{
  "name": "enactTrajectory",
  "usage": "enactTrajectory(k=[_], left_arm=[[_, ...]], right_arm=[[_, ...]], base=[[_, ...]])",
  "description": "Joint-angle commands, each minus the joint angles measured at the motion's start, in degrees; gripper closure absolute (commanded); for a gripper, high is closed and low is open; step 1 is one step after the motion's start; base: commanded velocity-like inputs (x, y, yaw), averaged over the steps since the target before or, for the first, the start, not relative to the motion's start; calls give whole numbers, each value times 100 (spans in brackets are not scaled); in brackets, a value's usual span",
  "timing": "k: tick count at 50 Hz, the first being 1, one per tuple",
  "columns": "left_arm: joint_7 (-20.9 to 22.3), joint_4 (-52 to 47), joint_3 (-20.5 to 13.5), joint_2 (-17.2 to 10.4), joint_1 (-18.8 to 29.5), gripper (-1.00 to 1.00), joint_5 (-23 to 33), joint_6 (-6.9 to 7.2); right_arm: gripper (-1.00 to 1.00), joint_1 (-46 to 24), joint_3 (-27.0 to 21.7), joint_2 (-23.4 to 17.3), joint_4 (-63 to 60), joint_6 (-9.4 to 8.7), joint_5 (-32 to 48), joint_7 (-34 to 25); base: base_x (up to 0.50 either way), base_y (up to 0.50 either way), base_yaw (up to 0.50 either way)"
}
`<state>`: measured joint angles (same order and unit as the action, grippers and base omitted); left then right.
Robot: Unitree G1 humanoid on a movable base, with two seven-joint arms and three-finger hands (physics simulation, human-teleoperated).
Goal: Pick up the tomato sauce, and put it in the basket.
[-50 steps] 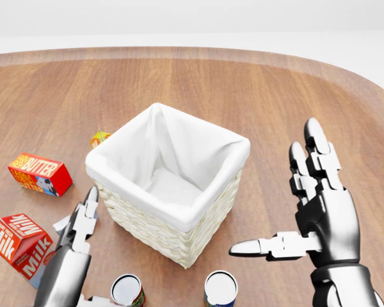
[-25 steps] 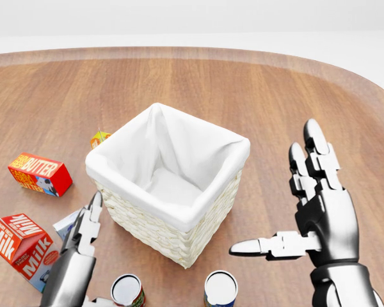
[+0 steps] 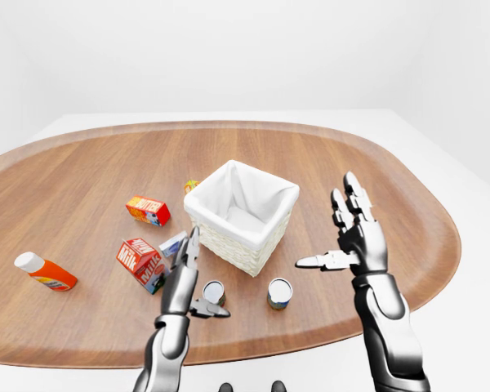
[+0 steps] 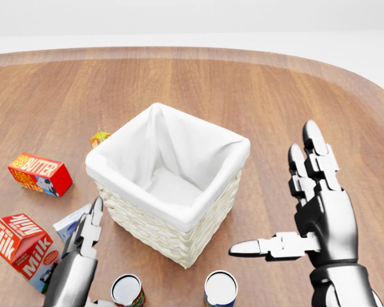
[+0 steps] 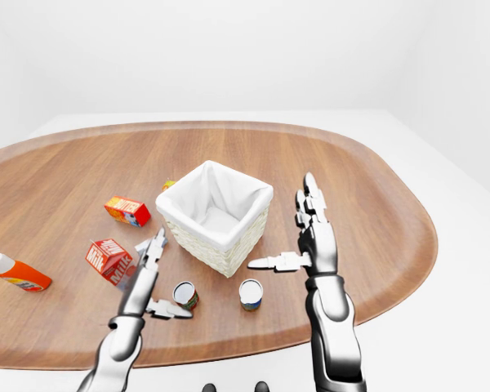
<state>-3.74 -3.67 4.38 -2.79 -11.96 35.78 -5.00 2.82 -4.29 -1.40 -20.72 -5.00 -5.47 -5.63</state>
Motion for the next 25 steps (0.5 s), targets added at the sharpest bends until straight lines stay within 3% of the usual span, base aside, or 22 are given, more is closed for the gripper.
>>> enactTrajectory(k=[1, 25], left_arm=[[-60, 175, -11, -7, 46, -100, 10, 0], [-223, 615, 5, -14, 165, -100, 74, 0]], right_arm=[[-100, -5, 4, 2, 2, 0, 5, 5], [-100, -3, -2, -1, 4, 0, 1, -1]], base=[[0, 0, 0], [0, 0, 0]])
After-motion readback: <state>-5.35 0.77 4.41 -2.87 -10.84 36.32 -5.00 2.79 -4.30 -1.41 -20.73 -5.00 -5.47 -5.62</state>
